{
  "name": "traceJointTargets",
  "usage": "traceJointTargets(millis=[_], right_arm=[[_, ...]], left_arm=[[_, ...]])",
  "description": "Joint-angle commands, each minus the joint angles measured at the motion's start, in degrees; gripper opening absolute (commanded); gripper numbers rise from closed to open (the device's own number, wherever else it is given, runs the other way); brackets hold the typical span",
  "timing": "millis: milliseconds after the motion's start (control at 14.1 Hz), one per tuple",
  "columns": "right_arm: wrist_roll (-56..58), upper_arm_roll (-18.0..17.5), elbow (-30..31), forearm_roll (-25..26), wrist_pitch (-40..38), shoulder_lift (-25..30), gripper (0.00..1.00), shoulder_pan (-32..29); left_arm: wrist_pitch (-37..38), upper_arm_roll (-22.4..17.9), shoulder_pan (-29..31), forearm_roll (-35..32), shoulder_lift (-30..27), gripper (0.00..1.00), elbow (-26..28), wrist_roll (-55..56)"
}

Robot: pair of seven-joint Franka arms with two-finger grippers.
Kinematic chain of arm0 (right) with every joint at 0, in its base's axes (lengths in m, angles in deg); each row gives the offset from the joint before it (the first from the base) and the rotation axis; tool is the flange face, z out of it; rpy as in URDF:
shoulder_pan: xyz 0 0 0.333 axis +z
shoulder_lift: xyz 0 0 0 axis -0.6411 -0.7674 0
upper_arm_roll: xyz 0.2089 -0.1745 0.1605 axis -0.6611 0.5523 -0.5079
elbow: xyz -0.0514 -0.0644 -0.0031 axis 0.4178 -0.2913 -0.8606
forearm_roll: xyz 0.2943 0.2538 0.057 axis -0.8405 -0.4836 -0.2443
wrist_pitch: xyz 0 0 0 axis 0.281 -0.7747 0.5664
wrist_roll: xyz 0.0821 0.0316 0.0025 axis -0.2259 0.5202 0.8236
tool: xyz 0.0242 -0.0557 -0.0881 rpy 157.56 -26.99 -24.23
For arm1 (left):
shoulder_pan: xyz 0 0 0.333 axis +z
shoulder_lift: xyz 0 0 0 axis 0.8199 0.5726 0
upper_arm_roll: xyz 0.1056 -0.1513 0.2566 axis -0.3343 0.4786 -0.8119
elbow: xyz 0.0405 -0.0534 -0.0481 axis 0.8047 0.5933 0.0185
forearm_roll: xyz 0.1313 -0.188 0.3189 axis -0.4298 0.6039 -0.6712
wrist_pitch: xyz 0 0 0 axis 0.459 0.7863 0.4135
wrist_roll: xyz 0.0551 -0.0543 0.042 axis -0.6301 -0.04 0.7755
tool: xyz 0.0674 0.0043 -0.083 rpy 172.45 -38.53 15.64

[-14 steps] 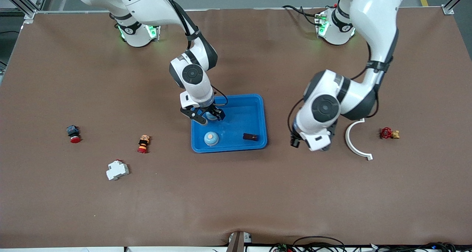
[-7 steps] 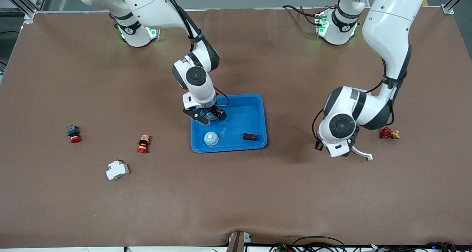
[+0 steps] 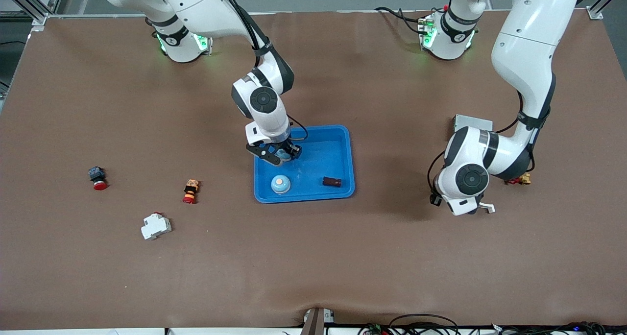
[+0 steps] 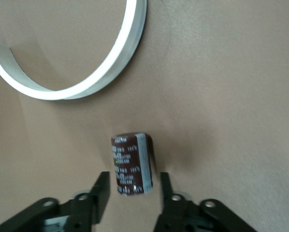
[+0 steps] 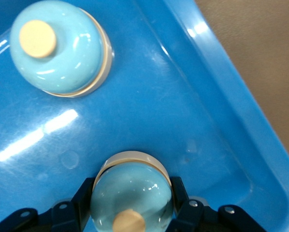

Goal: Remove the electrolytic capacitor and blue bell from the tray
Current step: 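Carry the capacitor toward the white arc while the right gripper grasps a bell, then release the capacitor, grasp the second capacitor while the right gripper carries the bell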

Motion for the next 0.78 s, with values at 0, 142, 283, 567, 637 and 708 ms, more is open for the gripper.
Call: traceJointTargets(millis=[0, 142, 283, 567, 637, 708], right_arm=[[0.8, 0.5, -5.3, -1.0, -10.3, 1.2, 0.0, -1.7], [6.5, 0.8, -7.8, -1.0, -17.7, 3.7, 0.0, -4.0], [16.5, 0.8, -7.2, -1.0, -22.7, 8.0, 0.0, -8.8], [41.0, 0.9, -3.5, -0.5, -28.6, 17.0, 0.0, -19.0], [47.9, 0.9, -2.1, -0.5, -29.4, 18.9, 0.0, -22.2], [53.9, 0.9, -0.4, -0.5, -29.5, 20.6, 0.0, -25.2]], left_arm=[[0.6, 0.9, -0.5, -0.1, -3.0, 1.0, 0.2, 1.5], [0.6, 3.7, -0.6, 1.0, -4.3, 1.0, -0.4, 5.3], [0.6, 6.9, -1.2, 1.2, -3.8, 1.0, -2.7, 11.4], [-3.5, 9.9, -6.2, 1.1, -1.2, 1.0, -7.2, 21.8], [-5.5, 9.7, -9.0, 0.5, -0.5, 1.0, -7.4, 24.0], [-7.3, 9.2, -11.4, 0.6, 0.2, 1.0, -7.4, 25.4]])
